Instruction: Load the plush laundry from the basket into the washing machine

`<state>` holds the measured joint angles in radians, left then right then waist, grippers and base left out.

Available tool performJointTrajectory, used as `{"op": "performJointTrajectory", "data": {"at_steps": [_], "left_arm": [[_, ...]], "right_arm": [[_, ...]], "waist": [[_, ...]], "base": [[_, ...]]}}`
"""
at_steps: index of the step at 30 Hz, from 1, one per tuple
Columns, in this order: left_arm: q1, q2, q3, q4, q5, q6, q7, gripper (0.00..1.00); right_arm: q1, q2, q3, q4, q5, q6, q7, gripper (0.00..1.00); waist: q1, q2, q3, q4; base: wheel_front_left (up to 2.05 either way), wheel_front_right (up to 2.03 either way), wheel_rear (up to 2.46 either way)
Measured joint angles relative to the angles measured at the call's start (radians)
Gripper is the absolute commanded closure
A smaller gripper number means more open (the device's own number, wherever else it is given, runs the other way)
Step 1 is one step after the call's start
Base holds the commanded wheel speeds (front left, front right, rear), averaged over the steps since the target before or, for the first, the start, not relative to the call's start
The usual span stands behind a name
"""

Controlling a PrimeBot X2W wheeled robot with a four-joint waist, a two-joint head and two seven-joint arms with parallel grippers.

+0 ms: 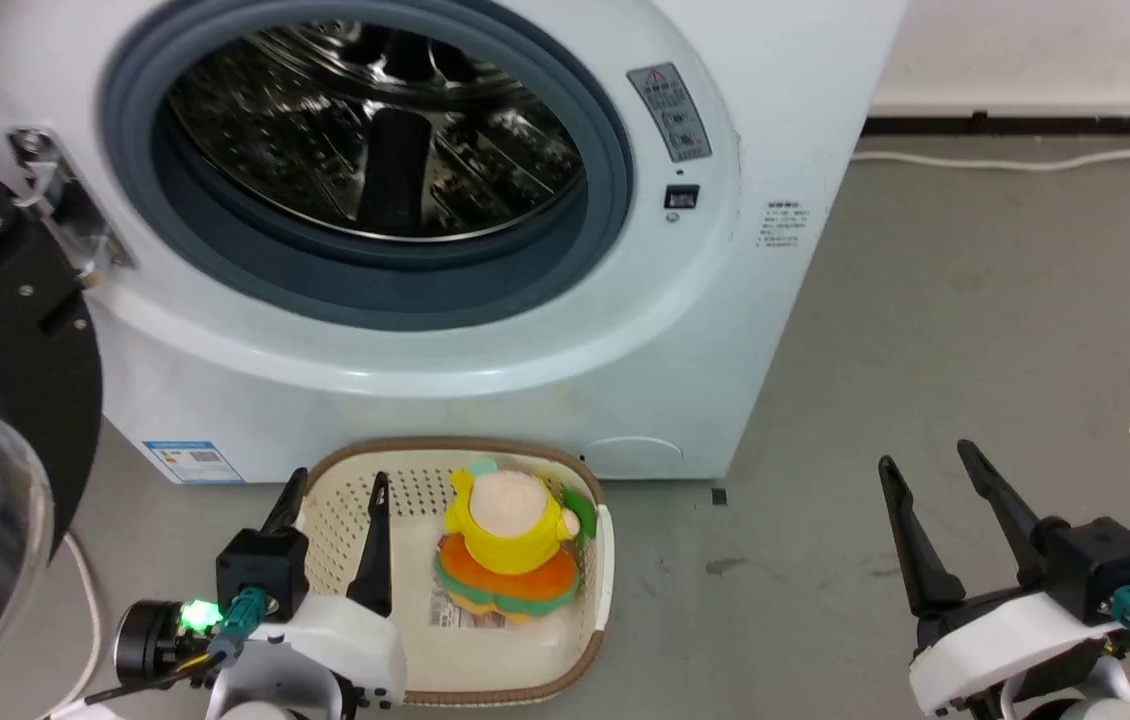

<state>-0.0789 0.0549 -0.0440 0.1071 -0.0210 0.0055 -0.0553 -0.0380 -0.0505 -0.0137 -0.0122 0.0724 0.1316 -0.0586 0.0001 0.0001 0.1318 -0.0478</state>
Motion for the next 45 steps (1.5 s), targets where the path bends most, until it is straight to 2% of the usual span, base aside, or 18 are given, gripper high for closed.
{"op": "performJointTrajectory", "data": {"at_steps": [23,35,45], "left_arm": [[-0.230,0.075,-0.062,0.289,-0.001,-0.044,0.021,0.00],[-0.381,0.146,-0.093,0.450,-0.008,-0.059,0.081,0.00],[-0.536,0.173,-0.155,0.602,-0.017,-0.079,0.144,0.00]], "right_arm": [[-0.067,0.000,0.018,-0.033,0.096,0.000,-0.050,0.00],[-0.101,0.000,0.025,-0.054,0.162,0.000,-0.073,0.00],[-0.129,0.000,0.016,-0.079,0.201,0.000,-0.099,0.00]], "waist": [[0.0000,0.0000,0.233,-0.104],[0.0000,0.0000,0.362,-0.166],[0.0000,0.0000,0.487,-0.198]], "base": [[0.00,0.00,0.00],[0.00,0.00,0.00],[0.00,0.00,0.00]]}}
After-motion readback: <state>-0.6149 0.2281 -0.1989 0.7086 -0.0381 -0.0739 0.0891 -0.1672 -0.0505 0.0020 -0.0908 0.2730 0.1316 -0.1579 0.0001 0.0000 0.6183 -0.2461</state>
